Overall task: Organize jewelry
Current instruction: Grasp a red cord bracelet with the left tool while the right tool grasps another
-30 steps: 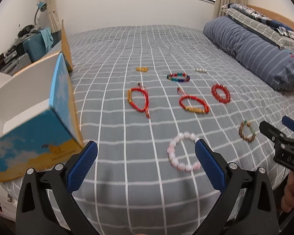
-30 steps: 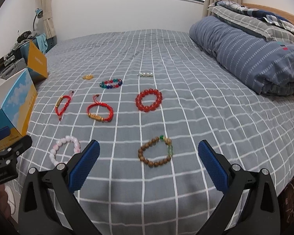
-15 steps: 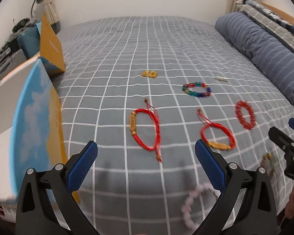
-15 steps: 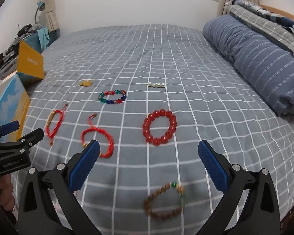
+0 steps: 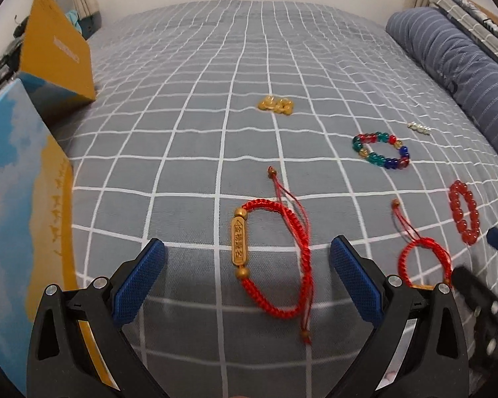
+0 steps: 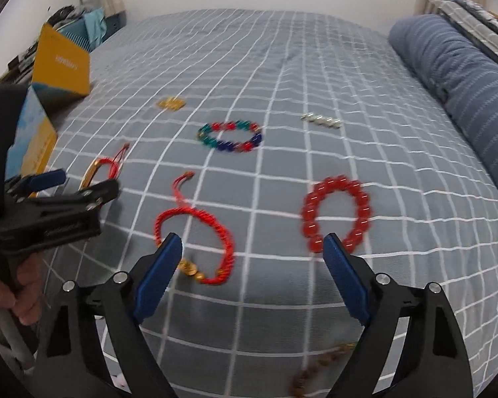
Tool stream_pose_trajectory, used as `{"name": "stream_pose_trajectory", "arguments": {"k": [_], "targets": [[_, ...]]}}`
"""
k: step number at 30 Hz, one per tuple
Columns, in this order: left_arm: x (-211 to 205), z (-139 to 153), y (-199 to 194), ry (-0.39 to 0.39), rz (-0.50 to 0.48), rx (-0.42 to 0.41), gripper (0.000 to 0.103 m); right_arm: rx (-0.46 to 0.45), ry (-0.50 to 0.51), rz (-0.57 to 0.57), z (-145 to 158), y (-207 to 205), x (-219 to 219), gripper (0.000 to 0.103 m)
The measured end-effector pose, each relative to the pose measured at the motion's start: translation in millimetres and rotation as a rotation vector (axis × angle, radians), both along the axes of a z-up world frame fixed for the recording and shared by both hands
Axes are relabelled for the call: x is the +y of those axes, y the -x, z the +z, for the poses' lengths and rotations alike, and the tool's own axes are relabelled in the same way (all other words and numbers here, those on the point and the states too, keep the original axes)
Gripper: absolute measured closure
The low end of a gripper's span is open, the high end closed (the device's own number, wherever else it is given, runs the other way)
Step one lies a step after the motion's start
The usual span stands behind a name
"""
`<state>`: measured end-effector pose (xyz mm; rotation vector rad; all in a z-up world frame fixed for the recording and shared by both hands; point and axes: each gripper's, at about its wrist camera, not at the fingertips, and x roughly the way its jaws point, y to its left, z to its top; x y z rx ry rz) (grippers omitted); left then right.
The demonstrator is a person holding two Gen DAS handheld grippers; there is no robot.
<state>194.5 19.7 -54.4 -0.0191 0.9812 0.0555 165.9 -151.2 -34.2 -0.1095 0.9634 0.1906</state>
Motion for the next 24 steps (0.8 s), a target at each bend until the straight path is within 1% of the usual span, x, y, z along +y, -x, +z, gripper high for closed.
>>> {"name": "stream_pose_trajectory", "arguments": {"k": [6, 10, 11, 12, 14, 15, 16, 17, 18, 19, 20, 21, 22, 23, 24], "targets": [[1.6, -3.4, -5.3, -0.008, -0.014, 0.002, 0.006, 0.029, -0.008, 0.032, -9.6, 0.9, 15.3, 0.02], [4.0, -4.4, -7.2, 0.009, -0.018, 0.003, 0.006, 0.04, -0.004, 0.042, -15.0, -0.7, 22.9, 0.02], [4.5, -4.5, -7.6, 0.012, -0.018, 0.004, 0.009, 0.042, -0.004, 0.044, -16.5, -1.4, 24.2, 0.022], [4.1, -4.1, -7.6, 0.012, -0.021, 0.004, 0.011, 0.048, -0.004, 0.046, -17.7, -1.5, 24.6, 0.03], [4.2, -3.1, -7.2, 0.019, -0.027, 0.001, 0.02, 0.067, -0.014, 0.053, -20.7, -2.7, 25.4, 0.039], [4.3, -2.9, -6.8, 0.024, -0.029, 0.002, 0.021, 0.069, -0.018, 0.052, -21.1, -2.6, 25.0, 0.043], [4.5, -2.7, -6.2, 0.034, -0.033, 0.006, 0.026, 0.066, -0.018, 0.052, -20.9, -2.7, 24.6, 0.046], [4.5, -2.5, -5.2, 0.042, -0.038, 0.007, 0.033, 0.065, -0.018, 0.053, -20.6, -2.2, 24.3, 0.052], [4.3, -2.2, -3.8, 0.047, -0.042, 0.006, 0.037, 0.065, -0.019, 0.052, -20.3, -2.1, 23.9, 0.056], [3.5, -1.3, -2.2, 0.05, -0.047, 0.006, 0.045, 0.064, -0.021, 0.05, -20.2, -2.0, 23.5, 0.059], [3.2, -0.7, -1.1, 0.052, -0.051, 0.005, 0.054, 0.064, -0.024, 0.049, -20.1, -1.8, 23.0, 0.065], [2.7, -0.1, 0.0, 0.053, -0.053, 0.005, 0.06, 0.064, -0.026, 0.049, -19.9, -1.4, 22.2, 0.071], [2.8, 0.5, 1.6, 0.056, -0.055, 0.007, 0.069, 0.064, -0.027, 0.049, -19.7, -1.3, 22.0, 0.075], [2.9, 1.3, 2.7, 0.062, -0.058, 0.012, 0.078, 0.065, -0.03, 0.049, -19.7, -1.4, 22.0, 0.083], [2.8, 2.1, 3.8, 0.066, -0.06, 0.017, 0.082, 0.067, -0.033, 0.051, -19.4, -1.4, 22.0, 0.091]]}}
